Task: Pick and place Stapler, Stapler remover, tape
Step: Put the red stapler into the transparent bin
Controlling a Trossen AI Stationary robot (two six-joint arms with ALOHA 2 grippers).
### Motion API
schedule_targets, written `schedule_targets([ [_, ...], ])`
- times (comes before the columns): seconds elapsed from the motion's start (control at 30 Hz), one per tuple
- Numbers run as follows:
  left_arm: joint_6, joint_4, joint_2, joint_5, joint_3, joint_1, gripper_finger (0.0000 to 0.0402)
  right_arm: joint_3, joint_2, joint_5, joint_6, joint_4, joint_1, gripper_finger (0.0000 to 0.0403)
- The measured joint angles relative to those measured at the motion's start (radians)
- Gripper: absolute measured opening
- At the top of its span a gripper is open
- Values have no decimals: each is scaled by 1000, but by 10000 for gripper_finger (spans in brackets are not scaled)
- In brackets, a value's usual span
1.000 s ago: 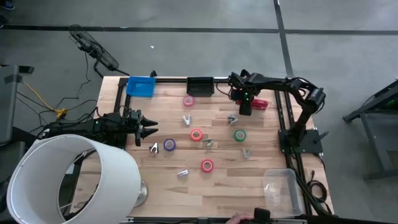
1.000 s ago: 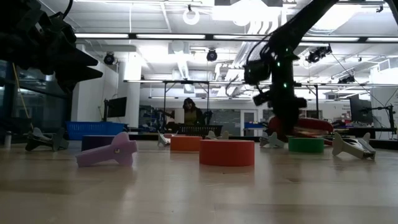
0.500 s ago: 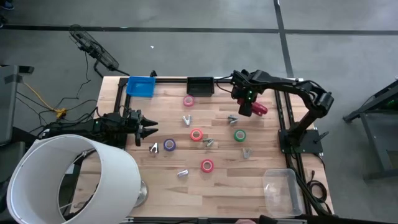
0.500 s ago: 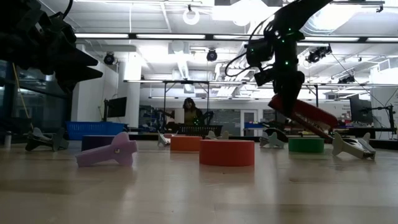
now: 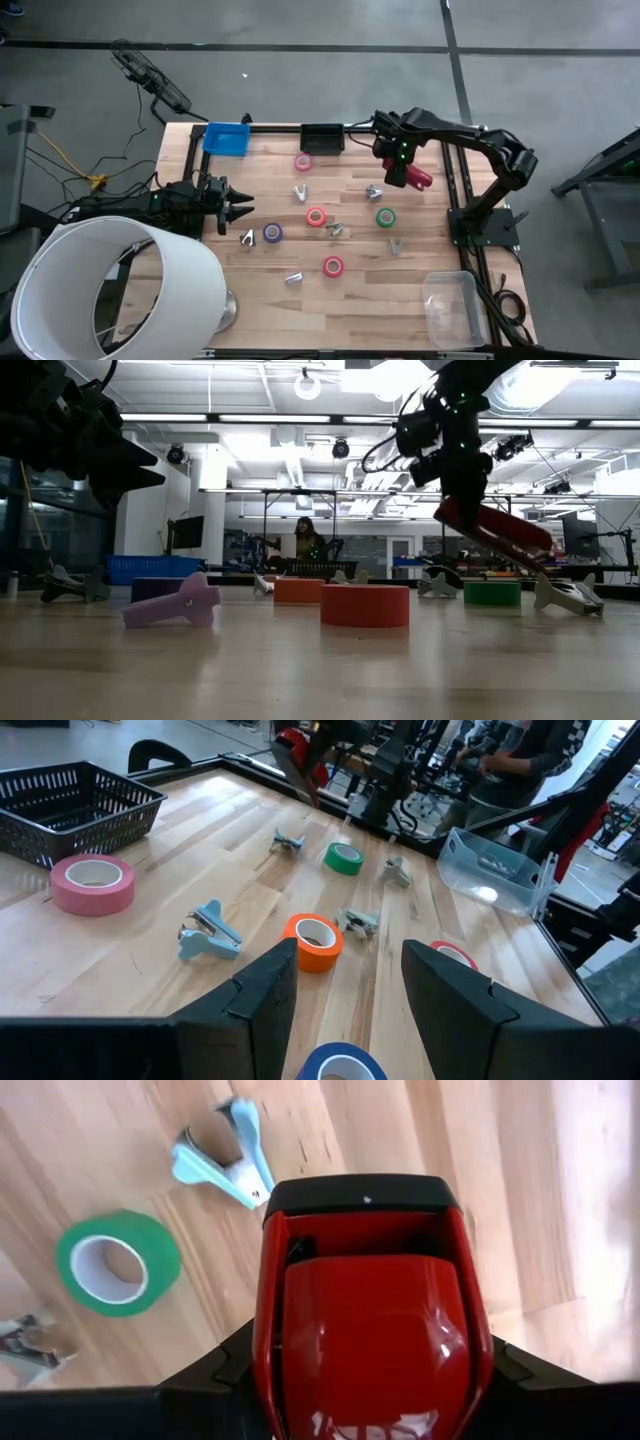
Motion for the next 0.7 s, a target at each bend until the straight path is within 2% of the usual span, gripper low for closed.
schedule_targets([
  [0.27, 0, 0, 0, 0, 0, 0, 177, 97, -11, -80, 42, -169, 45, 193],
  [0.47, 0, 0, 0, 0, 0, 0, 177, 77, -74, -148, 88, -183, 115, 193],
  [0.7, 0, 0, 0, 0, 0, 0, 177, 38, -180, -162, 188, -226, 241, 193],
])
